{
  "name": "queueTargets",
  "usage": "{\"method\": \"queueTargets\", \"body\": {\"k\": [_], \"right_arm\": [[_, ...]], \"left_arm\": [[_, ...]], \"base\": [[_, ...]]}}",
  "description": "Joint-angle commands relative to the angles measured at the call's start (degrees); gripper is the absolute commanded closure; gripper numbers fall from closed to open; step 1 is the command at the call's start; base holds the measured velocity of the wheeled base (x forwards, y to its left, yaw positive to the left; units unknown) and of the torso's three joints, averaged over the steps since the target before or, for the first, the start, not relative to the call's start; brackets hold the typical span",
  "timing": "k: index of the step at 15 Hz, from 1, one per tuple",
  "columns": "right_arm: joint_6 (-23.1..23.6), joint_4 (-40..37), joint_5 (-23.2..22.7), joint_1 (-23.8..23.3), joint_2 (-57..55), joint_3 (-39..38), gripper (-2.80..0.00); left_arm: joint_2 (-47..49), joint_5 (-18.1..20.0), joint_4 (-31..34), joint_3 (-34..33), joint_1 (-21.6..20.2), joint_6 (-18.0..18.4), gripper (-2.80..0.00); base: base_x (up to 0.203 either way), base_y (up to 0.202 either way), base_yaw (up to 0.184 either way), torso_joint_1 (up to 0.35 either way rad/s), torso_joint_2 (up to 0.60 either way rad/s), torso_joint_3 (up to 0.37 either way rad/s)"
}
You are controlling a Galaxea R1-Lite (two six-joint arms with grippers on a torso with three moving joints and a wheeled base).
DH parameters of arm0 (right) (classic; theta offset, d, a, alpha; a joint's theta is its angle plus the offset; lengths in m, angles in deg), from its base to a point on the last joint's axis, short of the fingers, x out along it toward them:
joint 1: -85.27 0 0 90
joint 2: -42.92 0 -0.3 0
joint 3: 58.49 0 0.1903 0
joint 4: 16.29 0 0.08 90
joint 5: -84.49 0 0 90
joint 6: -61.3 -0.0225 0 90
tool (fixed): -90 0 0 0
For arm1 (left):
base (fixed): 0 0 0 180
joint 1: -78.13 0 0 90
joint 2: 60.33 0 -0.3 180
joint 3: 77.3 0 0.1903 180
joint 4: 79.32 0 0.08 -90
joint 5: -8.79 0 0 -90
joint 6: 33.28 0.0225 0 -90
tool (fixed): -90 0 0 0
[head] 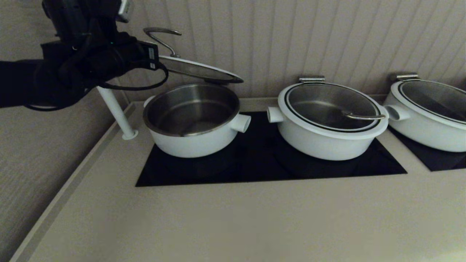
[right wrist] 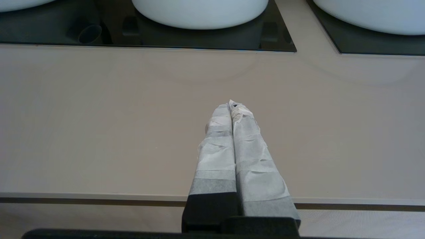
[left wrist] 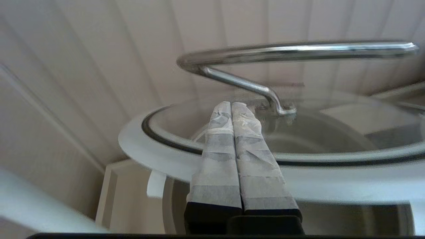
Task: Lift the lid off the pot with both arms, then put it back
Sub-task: Close the pot lid
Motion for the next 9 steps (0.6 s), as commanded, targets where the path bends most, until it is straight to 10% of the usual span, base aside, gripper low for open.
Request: {"method": "queueTargets", "body": {"k": [1,9], "right_arm": [[0.0,0.0,0.0,0.0,0.0,0.0,0.00],[0.1,0.0,0.0,0.0,0.0,0.0,0.00]], "left_arm": [[-1.7,0.0,-0.1,-2.0,-0.3,0.0,0.00],[-3.4,0.0,-0.2,-6.2,-0.8,0.0,0.00]], "base": [[0.000,0.000,0.000,0.000,0.00,0.000],[0.000,0.000,0.000,0.000,0.00,0.000]]}}
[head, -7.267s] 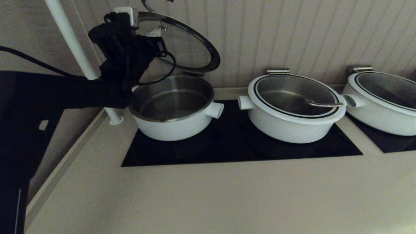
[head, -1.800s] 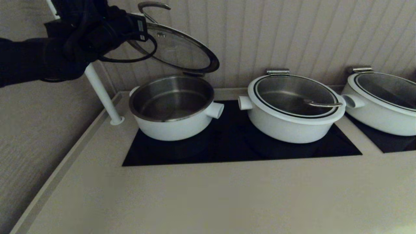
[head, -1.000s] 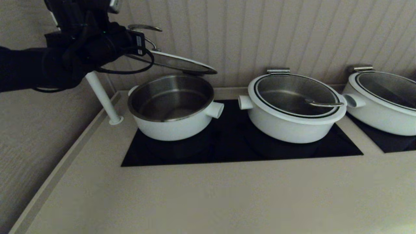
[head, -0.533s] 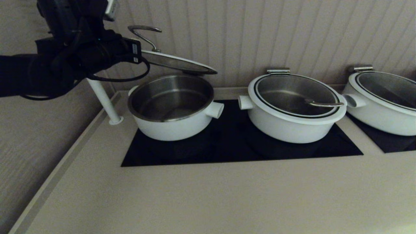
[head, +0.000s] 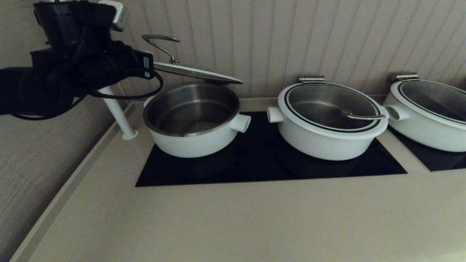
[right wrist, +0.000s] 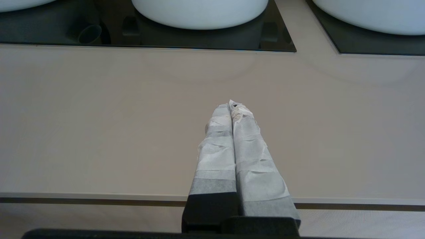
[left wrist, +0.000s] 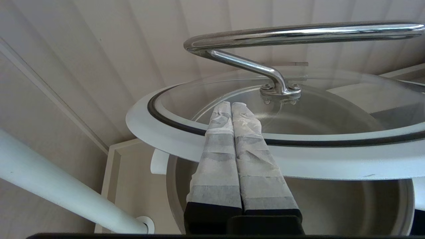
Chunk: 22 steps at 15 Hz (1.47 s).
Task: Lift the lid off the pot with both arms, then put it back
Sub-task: Close the pot lid
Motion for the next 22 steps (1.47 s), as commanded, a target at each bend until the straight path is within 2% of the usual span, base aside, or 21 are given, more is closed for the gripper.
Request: {"method": "queueTargets", "body": {"k": [1,7,22], "right_arm": [[0.1,0.0,0.0,0.0,0.0,0.0,0.00],[0.1,0.0,0.0,0.0,0.0,0.0,0.00],[0.1,0.0,0.0,0.0,0.0,0.0,0.00]], "left_arm": [[-0.3,0.0,-0.1,-0.3,0.0,0.1,0.00],[-1.0,0.0,-3.6,-4.8,0.0,0.1,0.00],[-3.6,0.0,-4.5,-12.5,0.1,0.0,0.00]], "base": [[0.000,0.000,0.000,0.000,0.00,0.000],[0.000,0.000,0.000,0.000,0.00,0.000],[0.000,0.000,0.000,0.000,0.00,0.000]]}}
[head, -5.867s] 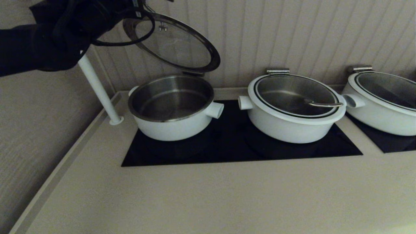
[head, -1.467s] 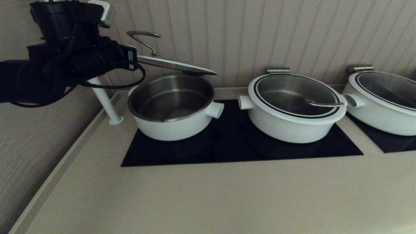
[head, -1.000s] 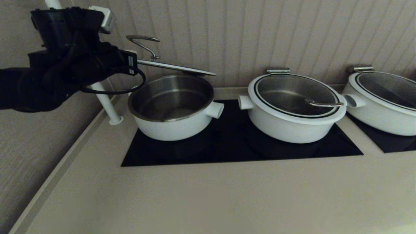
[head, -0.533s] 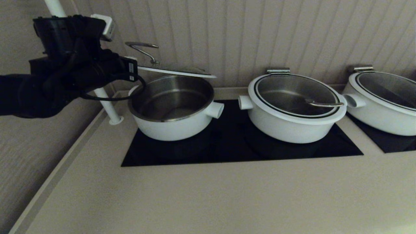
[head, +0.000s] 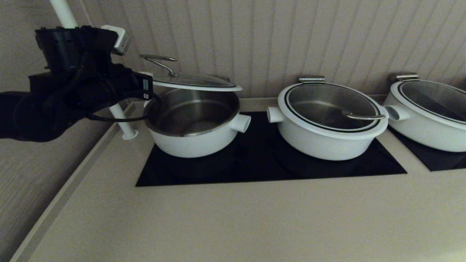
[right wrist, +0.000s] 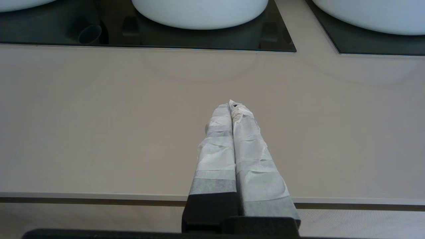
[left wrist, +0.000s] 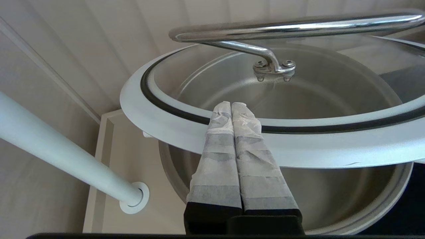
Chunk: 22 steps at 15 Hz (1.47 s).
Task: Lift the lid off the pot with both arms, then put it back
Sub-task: Close the pot lid
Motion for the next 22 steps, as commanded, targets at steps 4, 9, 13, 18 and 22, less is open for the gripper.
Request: {"method": "queueTargets", "body": {"k": [4,9,13,18,22], "right_arm": [[0.0,0.0,-0.1,0.0,0.0,0.0,0.00],[0.1,0.0,-0.1,0.0,0.0,0.0,0.00],[0.0,0.0,-0.1,0.0,0.0,0.0,0.00],[0.1,0.0,-0.1,0.0,0.0,0.0,0.00],[0.1,0.0,-0.1,0.0,0.0,0.0,0.00]], "left_arm": [[-0.4,0.0,-4.2,-3.4,0.0,0.2,0.00],[-0.8,-0.1,-4.6,-6.4,0.0,0.1,0.00],[-0.8,-0.1,-7.8,-8.6,0.0,0.2,0.00],[-0.9,-0.1,-7.9,-10.5,0.0,0.1,0.00],[-1.3,-0.1,-8.7,-13.6,0.0,-0.1,0.00]], "base": [[0.000,0.000,0.000,0.000,0.00,0.000],[0.000,0.000,0.000,0.000,0.00,0.000],[0.000,0.000,0.000,0.000,0.00,0.000],[0.000,0.000,0.000,0.000,0.00,0.000],[0.000,0.000,0.000,0.000,0.00,0.000]]}}
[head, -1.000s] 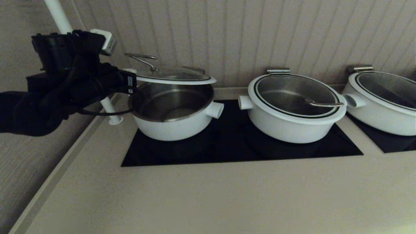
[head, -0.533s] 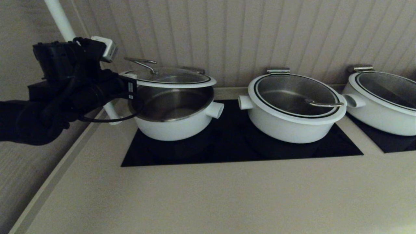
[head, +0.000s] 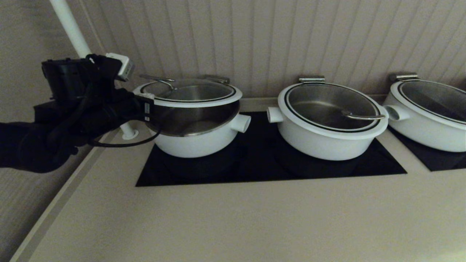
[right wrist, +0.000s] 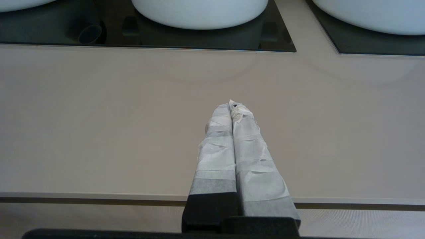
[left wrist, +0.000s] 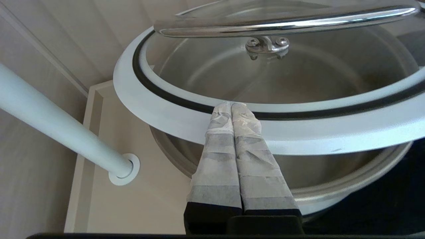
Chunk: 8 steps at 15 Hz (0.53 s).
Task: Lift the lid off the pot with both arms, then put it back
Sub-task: Close the pot lid
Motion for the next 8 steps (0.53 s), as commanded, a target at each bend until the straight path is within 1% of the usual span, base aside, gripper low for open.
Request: {"method": "queueTargets", "body": {"k": [1,3,8], "right_arm": [[0.0,0.0,0.0,0.0,0.0,0.0,0.00],[0.1,0.0,0.0,0.0,0.0,0.0,0.00],[0.0,0.0,0.0,0.0,0.0,0.0,0.00]], "left_arm": [[0.2,-0.1,-2.1,-1.4,0.0,0.1,0.00],[0.6,0.0,-4.3,-2.2,0.0,0.2,0.00],[0.8,0.0,-4.4,-2.2,0.0,0.2,0.00]], "base": [[0.000,0.000,0.000,0.000,0.00,0.000],[0.000,0.000,0.000,0.000,0.00,0.000],[0.000,0.000,0.000,0.000,0.00,0.000]]}}
